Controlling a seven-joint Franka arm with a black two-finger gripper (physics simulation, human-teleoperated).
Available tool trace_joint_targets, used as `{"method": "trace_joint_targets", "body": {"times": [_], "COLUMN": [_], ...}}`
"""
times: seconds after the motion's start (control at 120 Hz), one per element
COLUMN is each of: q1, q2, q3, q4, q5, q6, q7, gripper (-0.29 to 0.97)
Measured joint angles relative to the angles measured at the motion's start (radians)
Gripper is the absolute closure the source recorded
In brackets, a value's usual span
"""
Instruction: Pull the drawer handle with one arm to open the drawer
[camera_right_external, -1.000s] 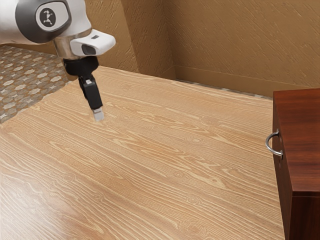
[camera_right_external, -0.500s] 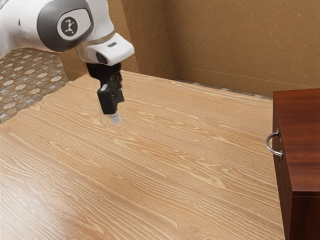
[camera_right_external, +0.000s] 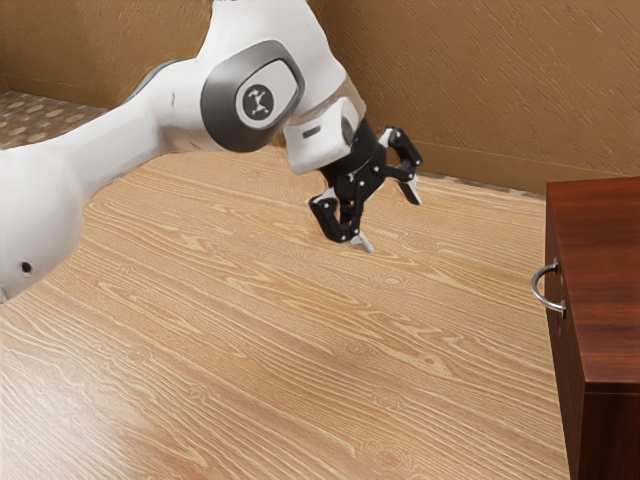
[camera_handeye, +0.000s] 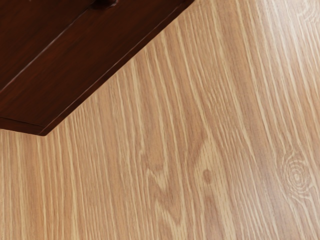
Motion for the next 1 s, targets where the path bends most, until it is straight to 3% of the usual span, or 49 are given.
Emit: {"method": "trace_joint_targets", "body": {"times": [0.475, 0.833, 1.0], "q1": [-0.021, -0.03, -0.04], "q2": [0.126, 0.195, 0.208], "q3": [-0.155, -0.215, -0.218], "q4": [0.054, 0.09, 0.09], "q5": [-0.031, -0.042, -0.057], "q6": [0.117, 0.16, 0.171], "q7": [0.406, 0.578, 0.628], "gripper": [0.3, 0.37, 0.49]}}
